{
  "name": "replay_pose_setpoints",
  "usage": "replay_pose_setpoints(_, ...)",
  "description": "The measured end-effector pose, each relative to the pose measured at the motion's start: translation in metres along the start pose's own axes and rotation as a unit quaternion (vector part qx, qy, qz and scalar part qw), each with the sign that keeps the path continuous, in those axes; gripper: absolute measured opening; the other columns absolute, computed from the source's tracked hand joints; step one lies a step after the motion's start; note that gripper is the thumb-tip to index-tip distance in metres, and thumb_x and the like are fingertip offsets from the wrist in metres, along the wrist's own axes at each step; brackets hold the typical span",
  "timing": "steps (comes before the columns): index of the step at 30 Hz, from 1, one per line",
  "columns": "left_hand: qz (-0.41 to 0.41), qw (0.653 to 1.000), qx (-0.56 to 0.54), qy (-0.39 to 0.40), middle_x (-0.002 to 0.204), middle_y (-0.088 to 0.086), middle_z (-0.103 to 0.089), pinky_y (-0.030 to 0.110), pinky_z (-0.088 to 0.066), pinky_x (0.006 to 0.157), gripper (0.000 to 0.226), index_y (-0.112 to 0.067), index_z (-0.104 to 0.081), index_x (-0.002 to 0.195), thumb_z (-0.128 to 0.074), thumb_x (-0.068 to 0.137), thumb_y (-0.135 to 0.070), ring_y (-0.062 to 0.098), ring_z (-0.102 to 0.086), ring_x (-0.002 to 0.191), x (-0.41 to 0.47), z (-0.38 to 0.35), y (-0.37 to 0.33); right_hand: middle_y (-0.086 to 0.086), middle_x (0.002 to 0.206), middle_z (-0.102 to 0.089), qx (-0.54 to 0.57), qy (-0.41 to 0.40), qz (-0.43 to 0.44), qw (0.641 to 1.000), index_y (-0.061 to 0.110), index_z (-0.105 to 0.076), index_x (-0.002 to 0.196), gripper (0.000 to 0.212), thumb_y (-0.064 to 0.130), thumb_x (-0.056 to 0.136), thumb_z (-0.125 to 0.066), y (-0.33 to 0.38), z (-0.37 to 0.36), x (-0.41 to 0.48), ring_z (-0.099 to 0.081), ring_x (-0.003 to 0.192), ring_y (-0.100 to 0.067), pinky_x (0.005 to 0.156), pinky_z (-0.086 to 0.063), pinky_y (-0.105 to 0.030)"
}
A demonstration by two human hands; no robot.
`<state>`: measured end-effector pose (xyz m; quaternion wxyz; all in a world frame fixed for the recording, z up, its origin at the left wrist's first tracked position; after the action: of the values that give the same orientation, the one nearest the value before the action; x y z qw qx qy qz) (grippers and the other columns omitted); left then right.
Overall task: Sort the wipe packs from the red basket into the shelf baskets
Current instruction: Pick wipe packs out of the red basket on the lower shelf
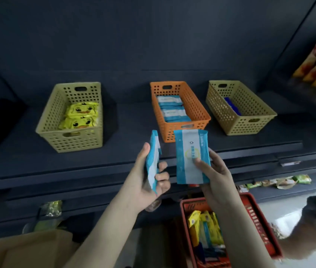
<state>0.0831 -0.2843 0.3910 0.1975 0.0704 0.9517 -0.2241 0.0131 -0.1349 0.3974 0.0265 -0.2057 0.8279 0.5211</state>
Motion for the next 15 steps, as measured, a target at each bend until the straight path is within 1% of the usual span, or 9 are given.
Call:
replay_pose_setpoints(2,0.0,1.0,-0.02,0.023,0.08,0.002,-0.051,0.023,-0.037,0.053,0.071,-0.022,-0.051,0.112,-0.08,0.058,-0.056,0.011,-0.046,0.053,-0.009,0.005,-0.015,-0.007,0.104,-0.073,-0.017,0.001,0.014,1.0,0.015,-0.065,0.116,0.033,0.004,0.085,-0.065,-0.002,-0.019,-0.001,-0.071,0.087,-0.019,0.063,-0.057,-0.03)
replay_pose_setpoints(3,0.002,0.999,-0.027,0.031,0.088,0.004,-0.057,0.025,-0.04,0.057,0.074,-0.019,-0.052,0.117,-0.078,0.058,-0.055,0.013,-0.053,0.061,-0.013,0.006,-0.022,-0.007,0.104,-0.073,-0.025,-0.002,0.021,0.999,0.014,-0.065,0.115,0.032,0.005,0.085,-0.065,-0.003,-0.026,0.0,-0.071,0.087,-0.019,0.063,-0.058,-0.03)
replay_pose_setpoints(5,0.008,0.998,-0.04,0.048,0.111,0.009,-0.062,0.032,-0.045,0.072,0.076,-0.011,-0.056,0.123,-0.07,0.065,-0.057,0.02,-0.062,0.085,-0.02,0.008,-0.034,-0.008,0.108,-0.072,-0.032,-0.003,0.034,0.999,0.012,-0.064,0.118,0.033,0.006,0.085,-0.065,0.0,-0.038,0.001,-0.07,0.092,-0.02,0.071,-0.059,-0.034)
replay_pose_setpoints(7,0.001,0.997,-0.043,0.056,0.125,0.014,-0.06,0.039,-0.044,0.088,0.073,-0.006,-0.059,0.124,-0.057,0.075,-0.059,0.028,-0.061,0.108,-0.024,0.011,-0.048,-0.01,0.112,-0.071,-0.037,-0.002,0.043,0.998,0.011,-0.062,0.122,0.036,0.008,0.086,-0.065,0.004,-0.048,0.006,-0.069,0.098,-0.022,0.08,-0.059,-0.036)
replay_pose_setpoints(9,-0.017,0.997,-0.043,0.056,0.133,0.018,-0.058,0.042,-0.037,0.103,0.074,-0.002,-0.061,0.127,-0.05,0.081,-0.058,0.032,-0.055,0.124,-0.025,0.015,-0.062,-0.009,0.111,-0.072,-0.062,-0.012,0.058,0.996,0.012,-0.062,0.122,0.035,0.009,0.087,-0.065,0.01,-0.055,0.013,-0.07,0.1,-0.021,0.081,-0.059,-0.034)
replay_pose_setpoints(10,-0.027,0.997,-0.038,0.055,0.134,0.021,-0.057,0.043,-0.034,0.108,0.072,-0.001,-0.061,0.128,-0.047,0.084,-0.057,0.033,-0.052,0.128,-0.024,0.017,-0.07,-0.008,0.11,-0.072,-0.087,-0.022,0.07,0.993,0.013,-0.063,0.121,0.034,0.011,0.087,-0.067,0.014,-0.058,0.016,-0.07,0.099,-0.021,0.083,-0.058,-0.035)
replay_pose_setpoints(12,-0.049,0.997,-0.021,0.051,0.134,0.025,-0.056,0.042,-0.032,0.112,0.067,0.001,-0.058,0.129,-0.043,0.09,-0.051,0.035,-0.052,0.128,-0.02,0.018,-0.086,-0.006,0.105,-0.073,-0.155,-0.048,0.105,0.981,0.017,-0.064,0.119,0.036,0.016,0.084,-0.072,0.023,-0.061,0.025,-0.071,0.095,-0.022,0.082,-0.057,-0.037)
replay_pose_setpoints(15,-0.077,0.996,0.027,0.022,0.133,0.02,-0.058,0.042,-0.04,0.105,0.053,-0.005,-0.052,0.136,-0.039,0.096,-0.038,0.033,-0.055,0.125,-0.007,0.022,-0.109,0.002,0.099,-0.069,-0.225,-0.106,0.162,0.955,0.024,-0.063,0.111,0.033,0.017,0.082,-0.076,0.04,-0.061,0.045,-0.069,0.084,-0.012,0.067,-0.056,-0.026)
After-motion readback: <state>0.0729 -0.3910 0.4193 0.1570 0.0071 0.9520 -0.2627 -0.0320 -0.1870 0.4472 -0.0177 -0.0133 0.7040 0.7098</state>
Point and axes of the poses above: each hand's wrist, its own x-axis towards the middle knuckle, its own z-axis out of the back of the hand, y = z × x, the point moved 4 cm from there along x, towards the middle knuckle
